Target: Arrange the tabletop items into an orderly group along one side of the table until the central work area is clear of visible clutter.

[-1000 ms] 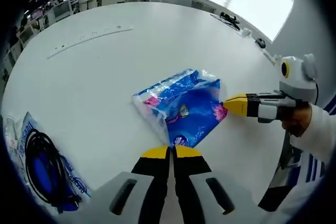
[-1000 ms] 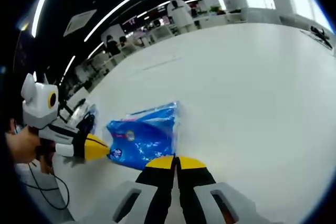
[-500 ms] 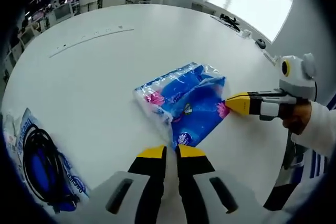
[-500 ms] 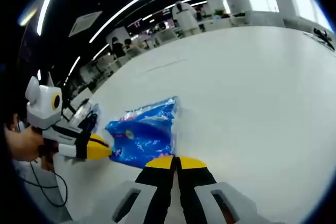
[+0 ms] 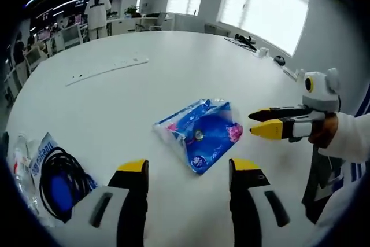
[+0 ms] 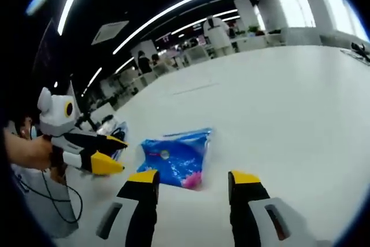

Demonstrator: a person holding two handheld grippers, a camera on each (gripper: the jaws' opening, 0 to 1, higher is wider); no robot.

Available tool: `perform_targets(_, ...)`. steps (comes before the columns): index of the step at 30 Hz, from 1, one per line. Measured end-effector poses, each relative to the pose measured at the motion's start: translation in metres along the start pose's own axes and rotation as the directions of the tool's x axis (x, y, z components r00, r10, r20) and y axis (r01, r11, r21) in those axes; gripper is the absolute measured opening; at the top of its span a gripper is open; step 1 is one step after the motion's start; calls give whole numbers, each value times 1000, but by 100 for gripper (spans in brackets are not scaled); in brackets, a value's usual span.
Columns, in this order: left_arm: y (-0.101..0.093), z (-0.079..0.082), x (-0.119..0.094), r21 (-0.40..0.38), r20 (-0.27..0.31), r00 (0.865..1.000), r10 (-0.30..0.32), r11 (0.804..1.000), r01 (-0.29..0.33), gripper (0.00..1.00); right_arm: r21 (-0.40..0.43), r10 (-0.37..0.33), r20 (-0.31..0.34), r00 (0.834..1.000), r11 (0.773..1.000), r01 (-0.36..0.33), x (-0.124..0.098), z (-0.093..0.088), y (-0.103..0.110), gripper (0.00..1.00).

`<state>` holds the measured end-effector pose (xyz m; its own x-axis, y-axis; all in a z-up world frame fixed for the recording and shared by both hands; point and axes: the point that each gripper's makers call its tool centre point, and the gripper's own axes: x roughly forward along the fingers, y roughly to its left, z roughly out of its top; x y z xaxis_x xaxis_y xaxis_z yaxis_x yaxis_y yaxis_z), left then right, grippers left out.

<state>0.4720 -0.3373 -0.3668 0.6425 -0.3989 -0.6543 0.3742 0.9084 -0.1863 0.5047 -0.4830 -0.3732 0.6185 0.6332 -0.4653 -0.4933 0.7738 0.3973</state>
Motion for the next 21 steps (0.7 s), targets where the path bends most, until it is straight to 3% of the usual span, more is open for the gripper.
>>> perform_targets(4, 7, -6, -18, 0, 26, 1000, 14, 1000, -14, 59, 35, -3, 24, 1000, 999, 2, -15, -1, 2, 65)
perform_targets(12, 17, -5, -78, -14, 119, 989, 82, 997, -81, 65, 31, 28, 52, 998, 999, -30, -52, -4, 17, 75)
perform_targets(15, 22, -9, -99, 27, 144, 984, 109, 993, -114, 67, 57, 32, 63, 998, 998, -36, -61, -10, 20, 74)
perform_targets(19, 28, -25, -128, 128, 151, 978, 143, 978, -163, 67, 100, 6, 72, 997, 995, -13, -75, -20, 26, 71)
perform_targets(21, 28, -33, -140, 136, 155, 976, 153, 975, -175, 68, 120, -2, 85, 996, 993, -9, -78, -19, 28, 70)
